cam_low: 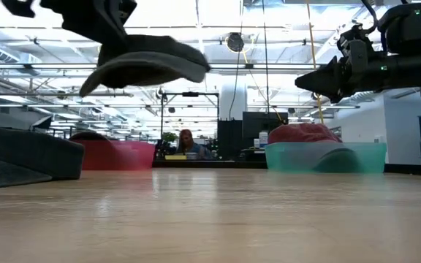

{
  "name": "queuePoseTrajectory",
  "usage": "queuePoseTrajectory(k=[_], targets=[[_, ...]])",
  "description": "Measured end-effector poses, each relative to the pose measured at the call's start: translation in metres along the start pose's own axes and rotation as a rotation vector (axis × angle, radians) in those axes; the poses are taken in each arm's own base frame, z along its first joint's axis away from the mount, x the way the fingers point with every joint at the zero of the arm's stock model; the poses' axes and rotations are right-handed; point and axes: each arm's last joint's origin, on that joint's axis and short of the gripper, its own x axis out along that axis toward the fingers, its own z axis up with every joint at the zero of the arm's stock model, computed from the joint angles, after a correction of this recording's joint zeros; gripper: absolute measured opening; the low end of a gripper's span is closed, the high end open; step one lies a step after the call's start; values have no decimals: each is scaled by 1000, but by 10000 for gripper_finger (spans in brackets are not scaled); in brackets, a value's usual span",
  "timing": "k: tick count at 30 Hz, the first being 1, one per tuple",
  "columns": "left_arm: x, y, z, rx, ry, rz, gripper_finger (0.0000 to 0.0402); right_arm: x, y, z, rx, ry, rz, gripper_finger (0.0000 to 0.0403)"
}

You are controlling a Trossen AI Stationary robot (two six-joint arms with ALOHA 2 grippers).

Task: Pick & Place hat
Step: Put the bottom black cap into the red bin

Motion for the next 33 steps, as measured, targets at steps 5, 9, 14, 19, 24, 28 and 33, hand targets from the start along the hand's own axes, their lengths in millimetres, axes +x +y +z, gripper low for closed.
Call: queuePoseTrajectory(k=[5, 9, 14, 19, 24, 28, 33], targets=[[-32, 37, -22, -68, 57, 70, 15, 0, 0, 0, 1, 1, 1, 22], [-51, 58, -40, -109, 113, 127, 8, 0, 0, 0, 1, 3, 2, 22], [-65, 77, -61, -134, 193, 169, 14, 0, 0, -5, -5, 47, 2, 22], [-71, 93, -77, -199, 245, 183, 6, -1, 0, -11, -11, 114, 25, 22], [-71, 108, -94, -230, 352, 214, 15, -1, 3, -14, -20, 141, 42, 22], [-74, 120, -107, -274, 415, 256, 6, -2, 6, -14, -28, 141, 62, 22], [-78, 135, -121, -288, 517, 356, 19, -2, 9, -13, -64, 131, 78, 23]])
